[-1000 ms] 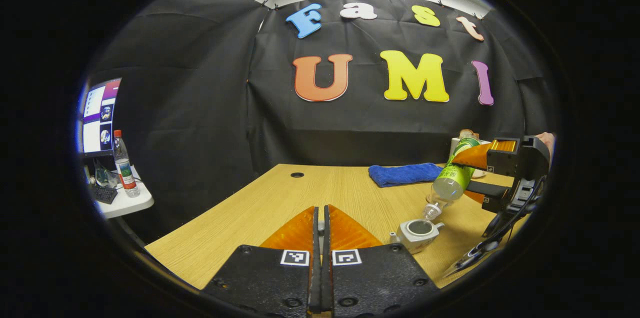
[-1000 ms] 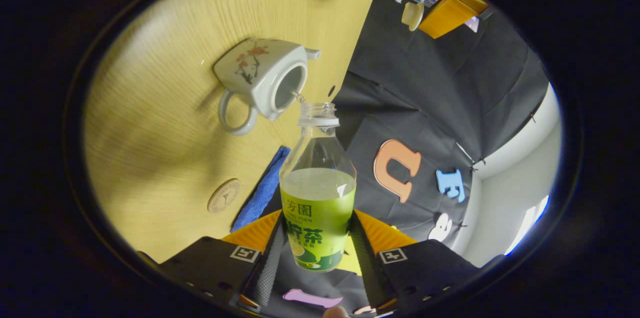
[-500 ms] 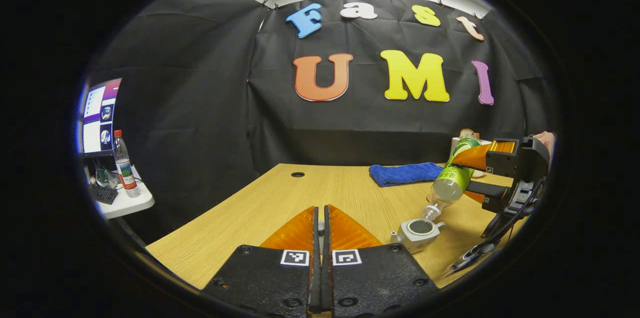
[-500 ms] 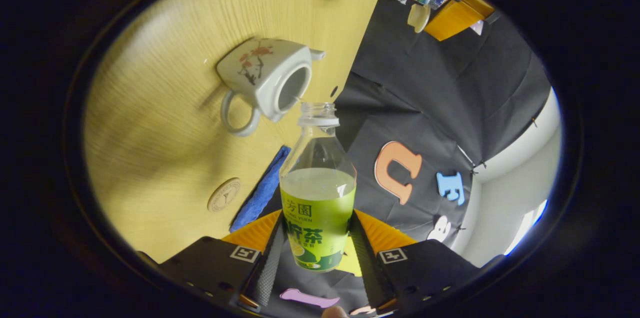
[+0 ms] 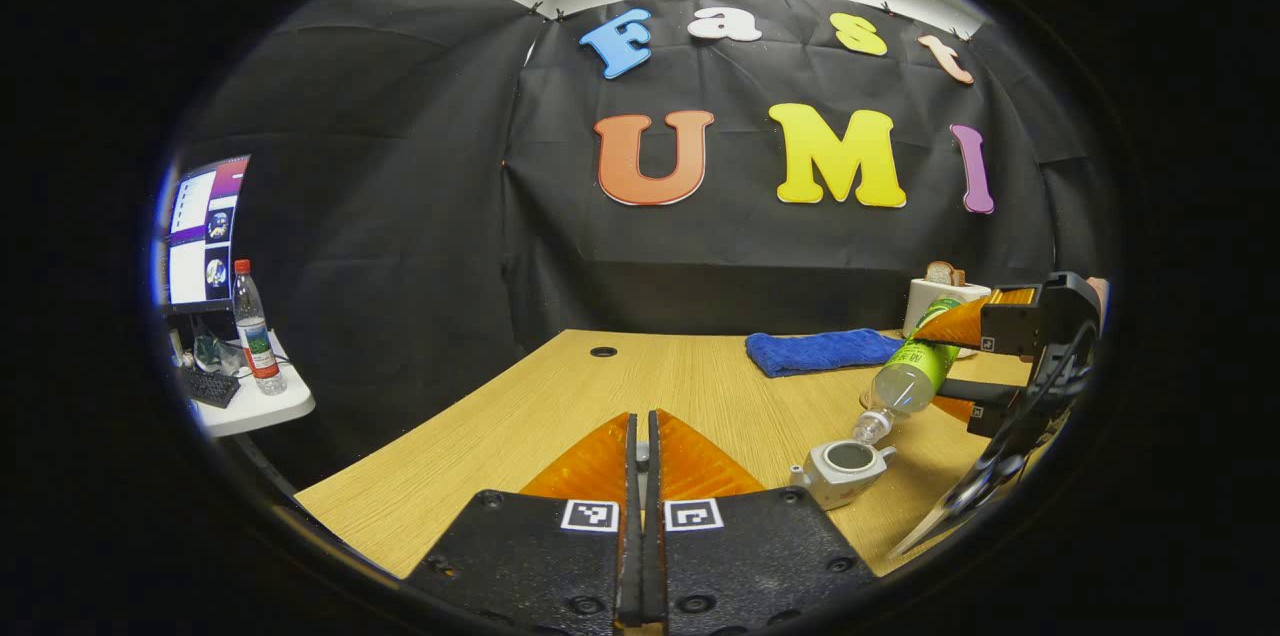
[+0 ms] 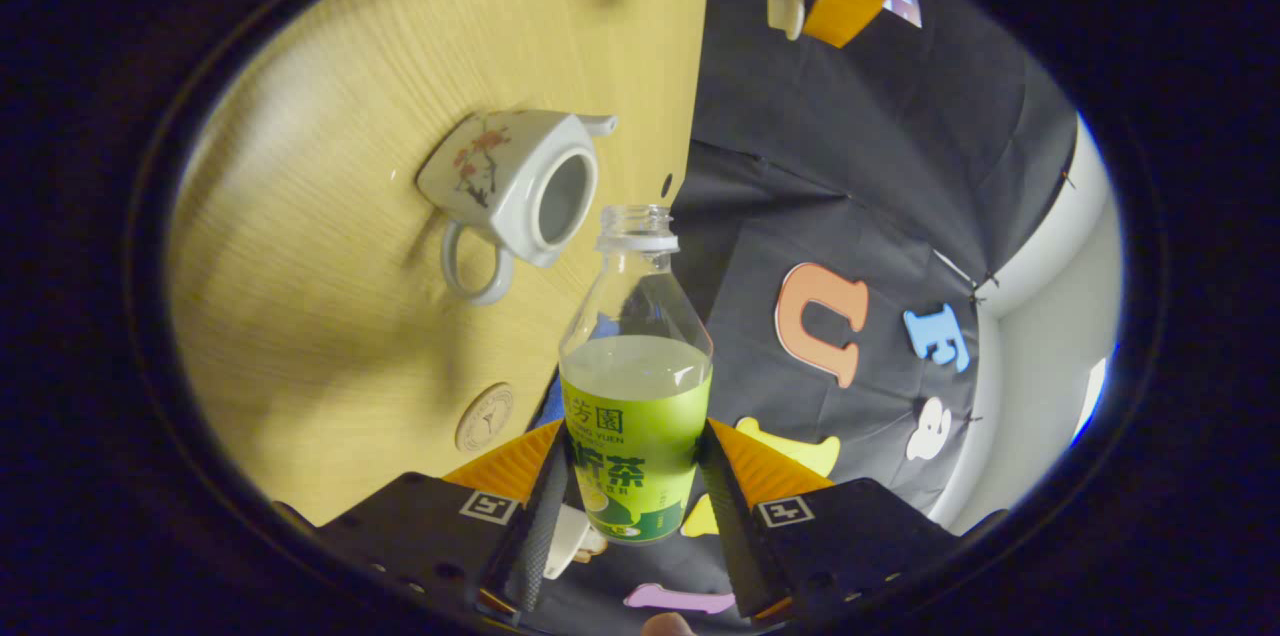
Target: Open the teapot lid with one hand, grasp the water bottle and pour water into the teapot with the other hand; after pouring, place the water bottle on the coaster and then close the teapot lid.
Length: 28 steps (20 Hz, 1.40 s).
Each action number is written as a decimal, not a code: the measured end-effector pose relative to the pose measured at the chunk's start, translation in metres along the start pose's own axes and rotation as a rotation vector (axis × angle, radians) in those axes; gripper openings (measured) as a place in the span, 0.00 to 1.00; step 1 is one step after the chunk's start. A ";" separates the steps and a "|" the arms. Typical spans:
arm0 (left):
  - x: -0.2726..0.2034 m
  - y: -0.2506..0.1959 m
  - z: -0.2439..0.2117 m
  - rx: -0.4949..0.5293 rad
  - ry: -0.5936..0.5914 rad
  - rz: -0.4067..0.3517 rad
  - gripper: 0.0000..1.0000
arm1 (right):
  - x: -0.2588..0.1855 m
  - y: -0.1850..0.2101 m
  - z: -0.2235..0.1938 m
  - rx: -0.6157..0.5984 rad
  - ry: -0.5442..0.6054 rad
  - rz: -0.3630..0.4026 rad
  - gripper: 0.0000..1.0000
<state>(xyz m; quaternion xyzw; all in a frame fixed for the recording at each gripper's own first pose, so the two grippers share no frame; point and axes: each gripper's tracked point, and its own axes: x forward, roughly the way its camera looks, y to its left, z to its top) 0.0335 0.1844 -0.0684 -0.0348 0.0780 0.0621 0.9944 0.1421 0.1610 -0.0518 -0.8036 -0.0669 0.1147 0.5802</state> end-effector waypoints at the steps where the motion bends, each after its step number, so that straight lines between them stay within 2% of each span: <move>1: 0.000 0.001 -0.001 0.001 0.002 0.002 0.02 | -0.001 -0.001 0.001 0.041 -0.007 -0.003 0.71; 2: 0.000 0.000 -0.001 0.002 0.003 0.004 0.02 | 0.000 0.001 0.000 0.097 -0.012 0.008 0.73; 3: 0.000 -0.001 -0.001 0.002 0.002 0.003 0.02 | -0.001 0.005 -0.001 0.178 -0.016 0.030 0.71; 6: 0.001 -0.004 -0.001 -0.002 0.002 -0.004 0.02 | 0.001 0.006 -0.006 0.485 -0.017 0.089 0.75; 8: 0.001 -0.009 -0.001 -0.003 0.001 -0.012 0.03 | 0.000 -0.006 -0.011 0.694 -0.021 0.090 0.71; 10: 0.000 -0.018 0.002 -0.015 -0.003 -0.031 0.02 | 0.005 -0.017 -0.022 0.901 -0.031 0.085 0.74; 11: -0.001 -0.022 0.003 -0.018 -0.005 -0.039 0.02 | 0.007 -0.022 -0.028 1.009 -0.036 0.083 0.71; 13: -0.001 -0.032 0.003 -0.011 -0.008 -0.056 0.03 | 0.011 -0.028 -0.044 1.224 -0.035 0.081 0.74; 16: -0.001 -0.040 0.002 0.006 -0.007 -0.071 0.03 | 0.025 -0.031 -0.068 1.566 -0.039 0.107 0.74; 17: -0.001 -0.042 0.004 0.006 -0.009 -0.075 0.03 | 0.032 -0.027 -0.074 1.656 -0.038 0.126 0.71; 22: -0.003 -0.042 0.006 0.010 -0.021 -0.078 0.03 | 0.075 0.016 -0.091 1.884 0.039 0.164 0.72; 28: 0.000 -0.042 0.002 0.014 -0.015 -0.075 0.03 | 0.117 0.057 -0.098 1.899 0.101 0.171 0.72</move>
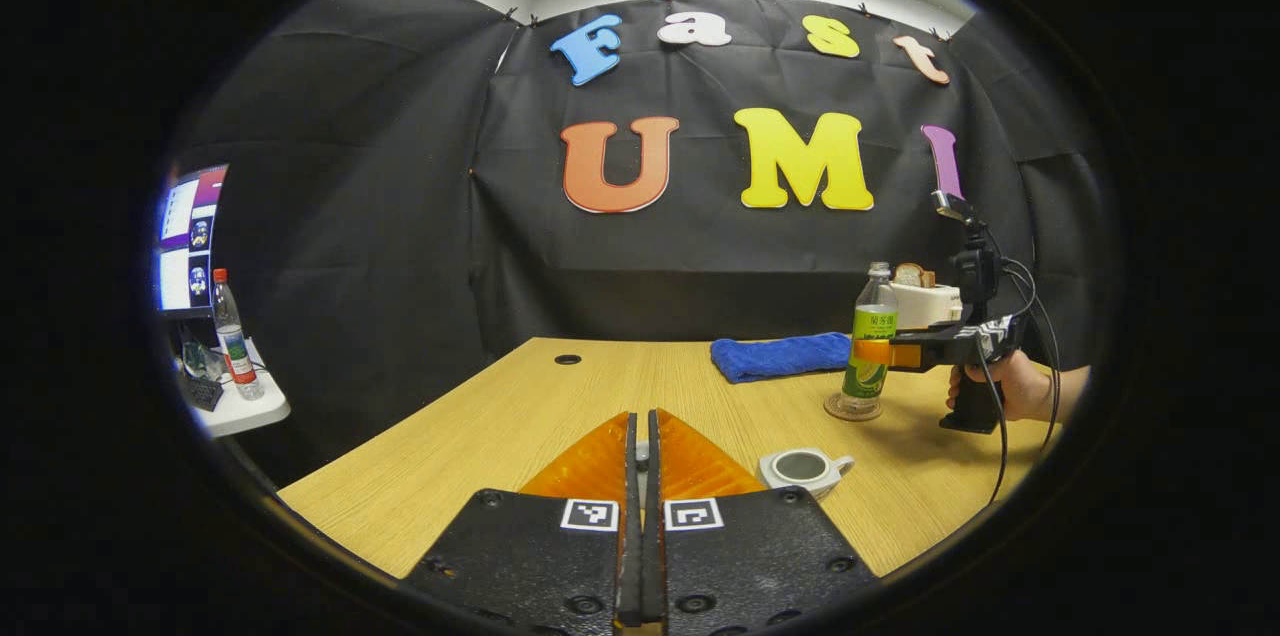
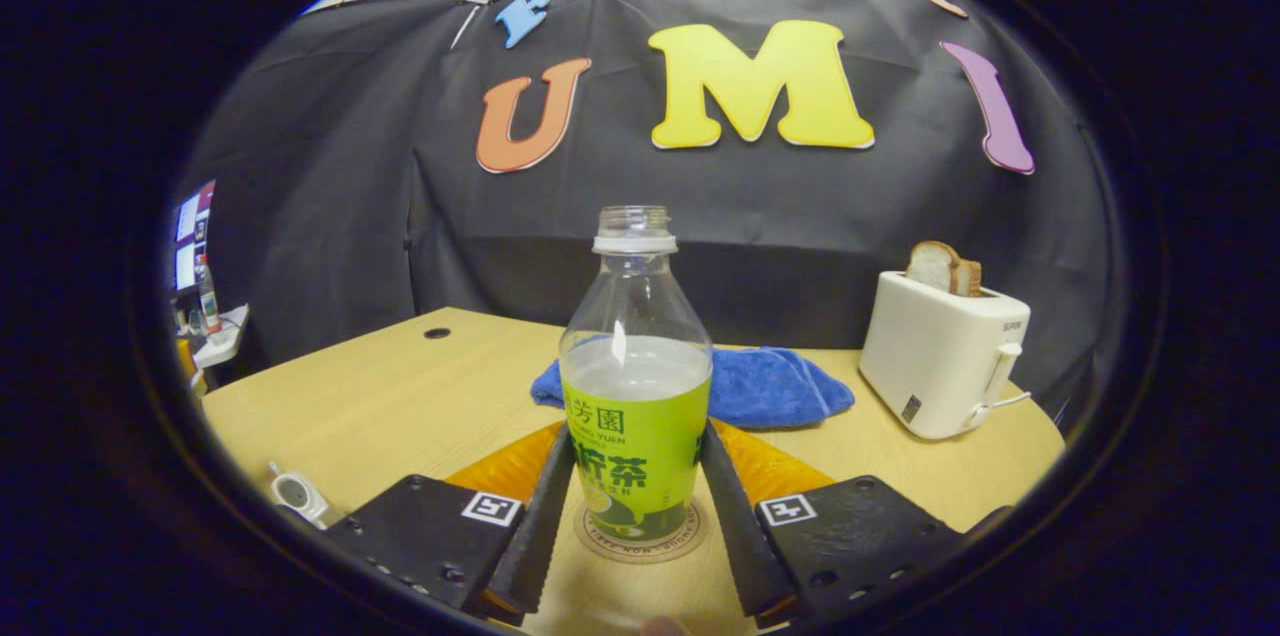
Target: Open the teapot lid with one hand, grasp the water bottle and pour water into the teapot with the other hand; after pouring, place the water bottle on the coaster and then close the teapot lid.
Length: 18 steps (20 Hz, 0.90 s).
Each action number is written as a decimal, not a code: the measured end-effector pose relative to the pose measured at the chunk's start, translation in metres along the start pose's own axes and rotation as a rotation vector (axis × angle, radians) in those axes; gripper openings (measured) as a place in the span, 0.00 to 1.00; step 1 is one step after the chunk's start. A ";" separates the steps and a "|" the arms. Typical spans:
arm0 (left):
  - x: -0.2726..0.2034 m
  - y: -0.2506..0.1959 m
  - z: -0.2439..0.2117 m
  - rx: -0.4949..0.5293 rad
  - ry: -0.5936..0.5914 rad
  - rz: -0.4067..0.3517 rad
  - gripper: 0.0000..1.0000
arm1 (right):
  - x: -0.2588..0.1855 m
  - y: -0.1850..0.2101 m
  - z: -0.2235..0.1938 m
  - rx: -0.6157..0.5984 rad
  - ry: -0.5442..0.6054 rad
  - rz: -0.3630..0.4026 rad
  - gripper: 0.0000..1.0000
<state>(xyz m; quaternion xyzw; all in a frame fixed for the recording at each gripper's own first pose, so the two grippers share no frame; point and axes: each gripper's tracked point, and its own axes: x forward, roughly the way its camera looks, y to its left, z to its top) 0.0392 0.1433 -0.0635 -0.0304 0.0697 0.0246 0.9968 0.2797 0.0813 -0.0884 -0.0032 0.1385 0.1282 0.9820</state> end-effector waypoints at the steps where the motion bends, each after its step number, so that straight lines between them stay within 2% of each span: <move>1: 0.000 0.000 -0.002 0.004 0.005 0.003 0.02 | -0.003 0.000 -0.002 0.002 0.002 -0.002 0.72; 9: 0.004 -0.009 -0.009 -0.002 0.017 -0.001 0.03 | -0.002 -0.001 -0.003 -0.002 -0.011 -0.017 0.75; 10: 0.005 -0.013 -0.009 -0.002 0.018 -0.003 0.03 | -0.004 -0.001 -0.002 0.005 -0.018 -0.012 0.81; 12: 0.007 -0.022 -0.006 0.005 0.018 -0.015 0.03 | -0.016 -0.004 0.006 0.025 -0.034 -0.008 0.98; 14: 0.009 -0.037 0.001 0.024 0.005 -0.034 0.03 | -0.036 -0.009 0.012 0.038 -0.050 -0.007 0.99; 18: 0.016 -0.079 0.009 0.020 -0.025 -0.100 0.03 | -0.090 -0.031 0.003 0.010 -0.066 -0.054 0.98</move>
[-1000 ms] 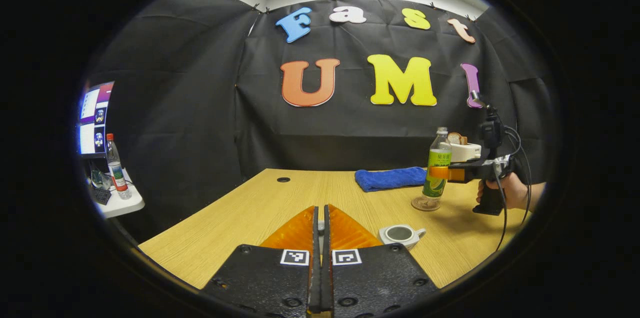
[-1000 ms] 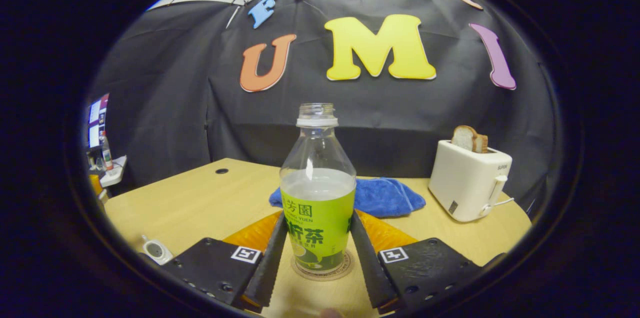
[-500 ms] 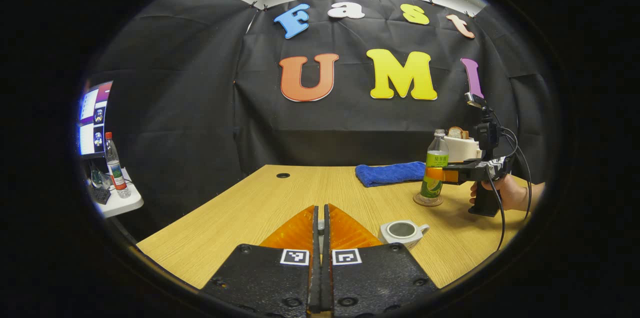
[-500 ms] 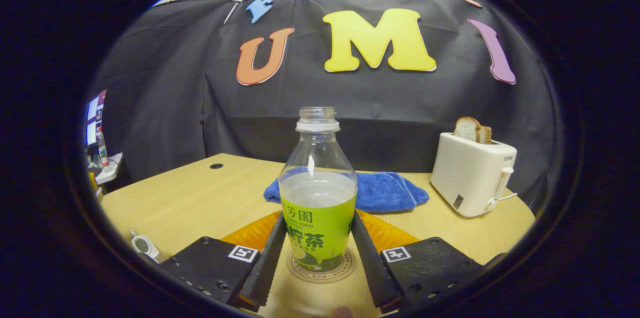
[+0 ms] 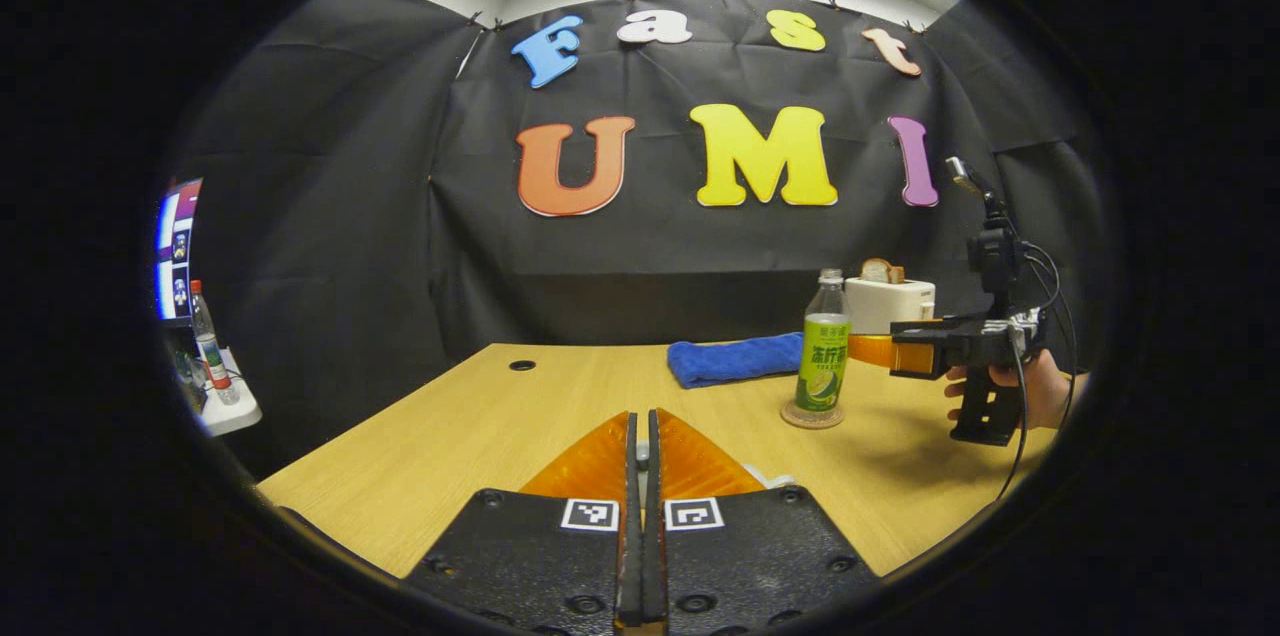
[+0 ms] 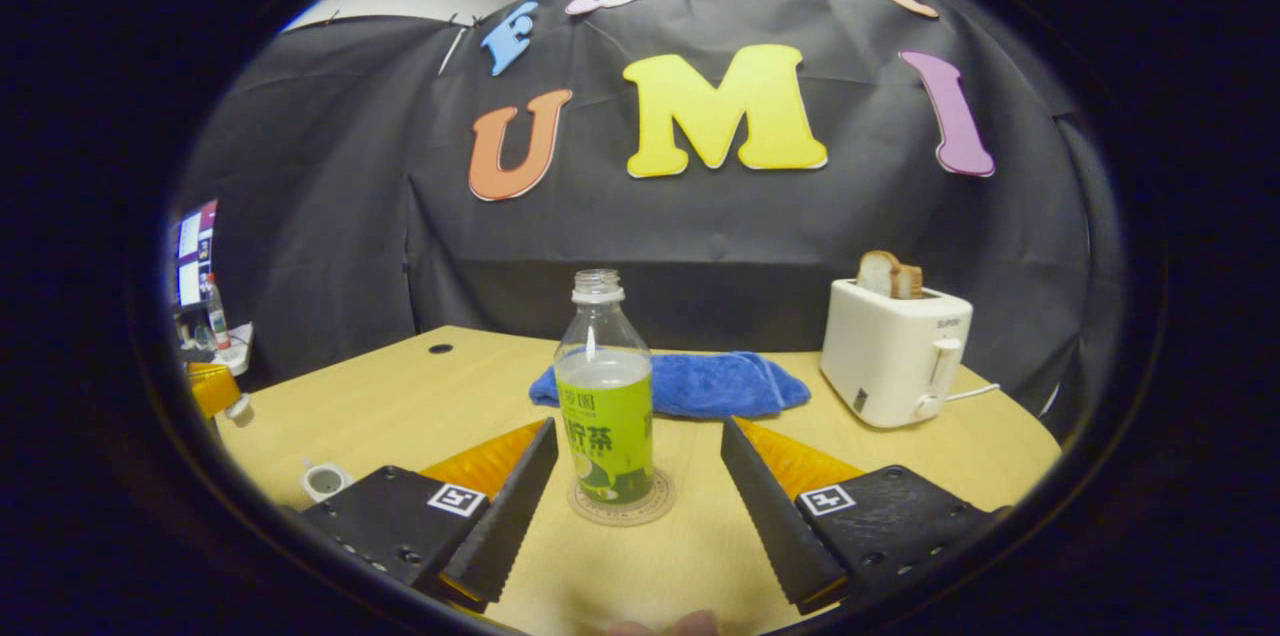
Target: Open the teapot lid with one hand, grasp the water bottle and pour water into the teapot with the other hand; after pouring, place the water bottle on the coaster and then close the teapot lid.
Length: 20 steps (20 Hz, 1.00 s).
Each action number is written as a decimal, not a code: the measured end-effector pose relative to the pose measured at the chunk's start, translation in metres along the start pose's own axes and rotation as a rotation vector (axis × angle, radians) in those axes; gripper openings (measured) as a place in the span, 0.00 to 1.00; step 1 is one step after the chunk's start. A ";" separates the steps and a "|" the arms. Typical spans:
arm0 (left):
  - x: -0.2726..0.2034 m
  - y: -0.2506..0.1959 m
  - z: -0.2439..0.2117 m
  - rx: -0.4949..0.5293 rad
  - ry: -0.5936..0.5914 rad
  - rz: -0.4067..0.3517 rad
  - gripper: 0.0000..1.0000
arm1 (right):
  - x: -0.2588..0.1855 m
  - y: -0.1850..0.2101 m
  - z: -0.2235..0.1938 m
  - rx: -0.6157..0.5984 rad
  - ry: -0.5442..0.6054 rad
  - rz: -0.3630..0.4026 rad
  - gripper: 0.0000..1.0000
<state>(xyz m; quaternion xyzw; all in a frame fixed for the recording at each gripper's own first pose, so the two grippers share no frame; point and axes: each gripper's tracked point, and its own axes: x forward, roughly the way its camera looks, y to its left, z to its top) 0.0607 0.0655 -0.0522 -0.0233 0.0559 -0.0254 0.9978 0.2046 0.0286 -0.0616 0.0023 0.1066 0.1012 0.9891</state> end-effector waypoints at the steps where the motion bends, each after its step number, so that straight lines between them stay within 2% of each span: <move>1: 0.006 -0.008 -0.003 -0.007 -0.002 -0.014 0.03 | -0.014 -0.007 -0.001 -0.017 -0.009 -0.009 0.99; 4: 0.022 -0.026 -0.012 -0.009 0.015 -0.035 0.02 | -0.054 -0.021 0.001 -0.083 -0.030 -0.041 0.98; 8: 0.037 -0.039 -0.027 -0.012 0.028 -0.048 0.03 | -0.096 -0.038 0.016 -0.151 -0.135 -0.100 0.95; 9: 0.040 -0.039 -0.030 -0.002 0.038 -0.044 0.03 | -0.101 -0.040 0.016 -0.161 -0.150 -0.108 0.97; 11: 0.042 -0.039 -0.039 0.010 0.051 -0.037 0.03 | -0.108 -0.040 0.012 -0.155 -0.153 -0.105 0.95; 13: 0.044 -0.039 -0.044 0.000 0.061 -0.036 0.03 | -0.111 -0.043 0.008 -0.141 -0.153 -0.111 0.93; 14: 0.044 -0.037 -0.047 -0.005 0.067 -0.032 0.03 | -0.112 -0.045 0.005 -0.136 -0.148 -0.114 0.97; 20: 0.043 -0.037 -0.052 -0.027 0.077 -0.029 0.03 | -0.112 -0.051 0.000 -0.106 -0.135 -0.122 0.95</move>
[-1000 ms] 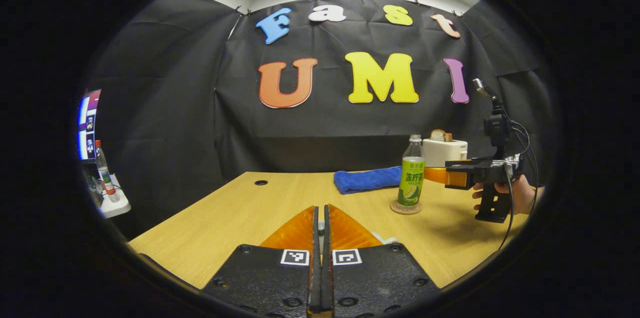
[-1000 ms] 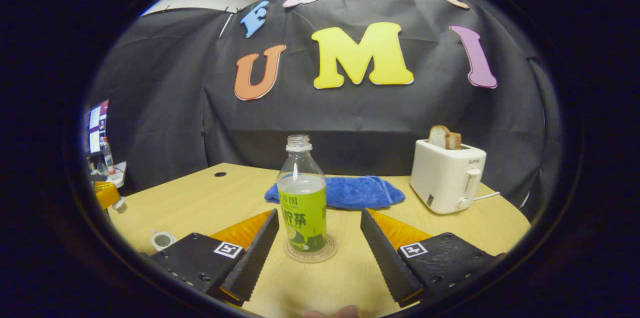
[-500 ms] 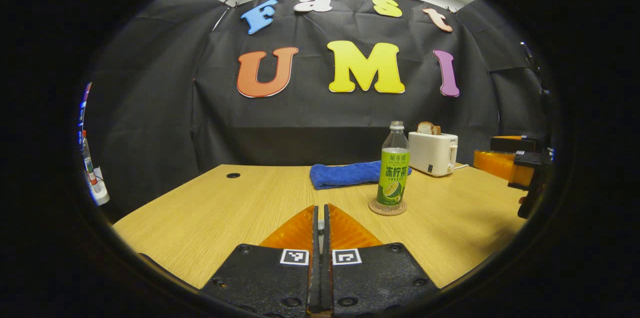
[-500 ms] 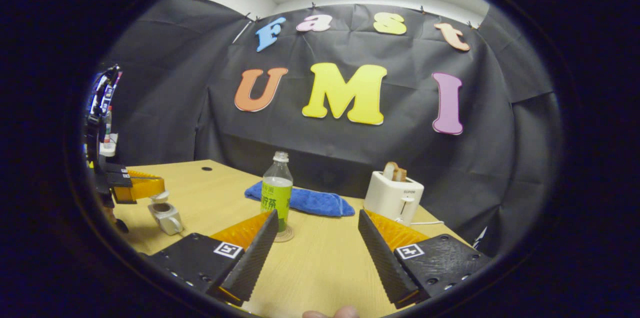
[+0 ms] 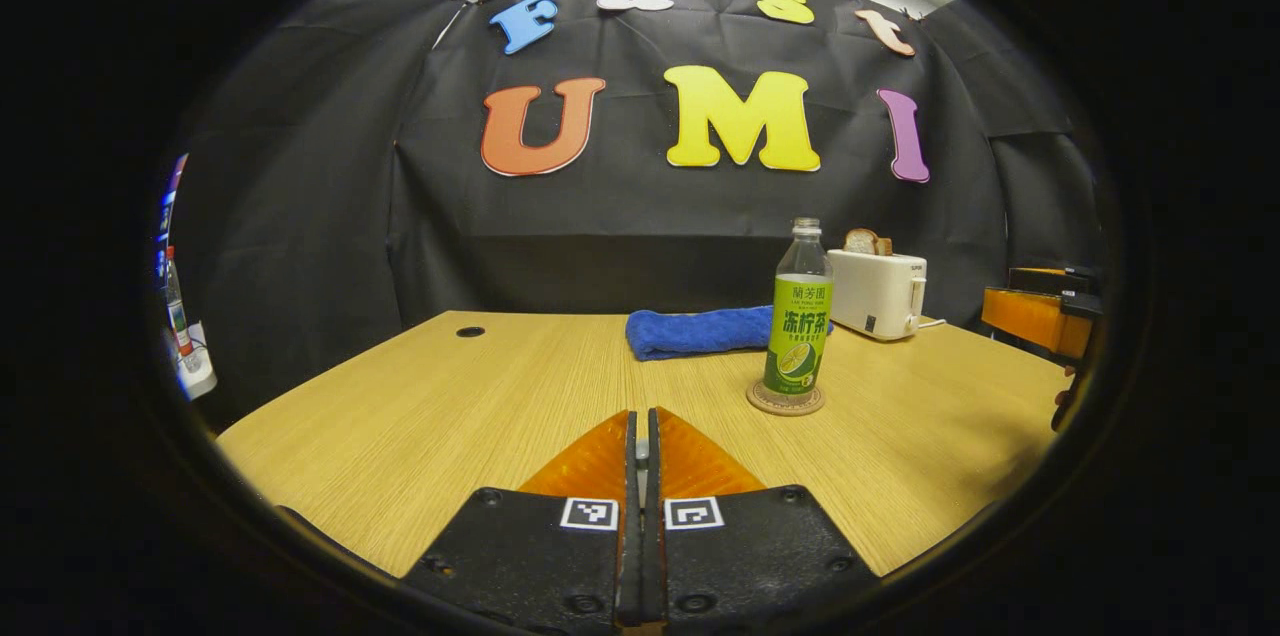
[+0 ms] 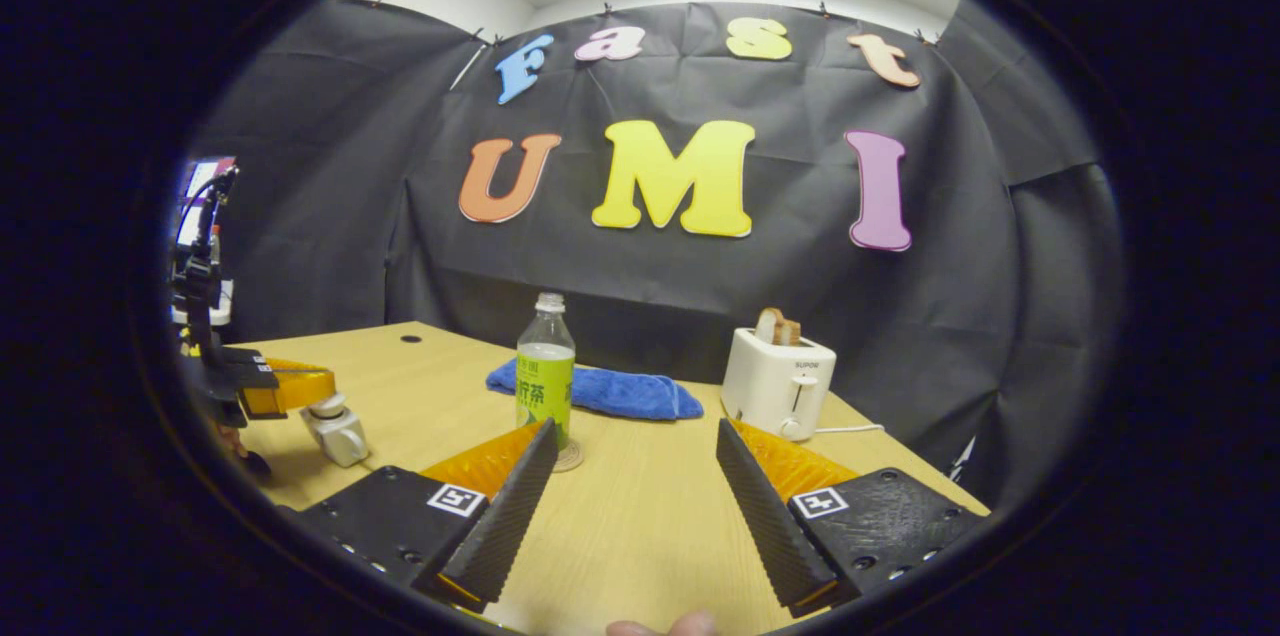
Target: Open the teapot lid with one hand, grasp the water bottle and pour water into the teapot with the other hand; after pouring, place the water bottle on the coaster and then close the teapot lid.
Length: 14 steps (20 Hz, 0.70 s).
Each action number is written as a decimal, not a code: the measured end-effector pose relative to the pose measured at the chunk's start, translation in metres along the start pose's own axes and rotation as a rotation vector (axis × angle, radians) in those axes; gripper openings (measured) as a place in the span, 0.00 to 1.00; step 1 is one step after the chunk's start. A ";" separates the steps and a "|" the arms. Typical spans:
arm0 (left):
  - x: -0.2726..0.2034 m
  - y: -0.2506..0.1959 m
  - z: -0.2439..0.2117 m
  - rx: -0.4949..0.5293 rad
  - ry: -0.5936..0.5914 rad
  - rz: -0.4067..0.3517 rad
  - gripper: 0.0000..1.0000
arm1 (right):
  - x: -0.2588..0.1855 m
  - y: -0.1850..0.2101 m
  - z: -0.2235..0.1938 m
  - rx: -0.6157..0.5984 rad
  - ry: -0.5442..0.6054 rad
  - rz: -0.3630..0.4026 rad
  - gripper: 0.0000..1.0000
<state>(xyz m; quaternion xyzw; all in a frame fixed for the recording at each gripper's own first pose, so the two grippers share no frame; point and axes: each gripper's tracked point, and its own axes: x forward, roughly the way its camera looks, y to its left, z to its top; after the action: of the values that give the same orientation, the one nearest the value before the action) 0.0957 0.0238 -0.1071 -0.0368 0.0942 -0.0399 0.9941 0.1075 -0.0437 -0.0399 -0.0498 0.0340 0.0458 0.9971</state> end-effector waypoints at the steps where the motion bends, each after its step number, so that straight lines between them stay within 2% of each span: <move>1: -0.002 0.000 0.000 0.002 -0.004 0.002 0.03 | 0.000 0.000 -0.001 0.001 0.002 0.000 0.95; 9: -0.003 0.001 -0.006 0.011 0.018 0.022 0.07 | -0.006 0.001 -0.004 0.015 -0.002 -0.010 0.95; 11: -0.008 0.002 0.000 0.034 0.027 0.037 0.24 | -0.009 -0.002 -0.003 0.045 -0.003 -0.024 0.95; 13: -0.019 0.006 0.018 0.048 -0.008 0.065 0.65 | -0.013 -0.003 -0.002 0.080 -0.005 -0.029 0.95; 14: -0.028 0.005 0.030 0.047 -0.036 0.073 0.91 | -0.016 -0.004 0.000 0.090 -0.012 -0.032 0.97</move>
<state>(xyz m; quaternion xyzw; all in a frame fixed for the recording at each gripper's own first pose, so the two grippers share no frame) 0.0747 0.0328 -0.0729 -0.0106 0.0766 -0.0050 0.9970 0.0920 -0.0491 -0.0383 -0.0050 0.0290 0.0284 0.9992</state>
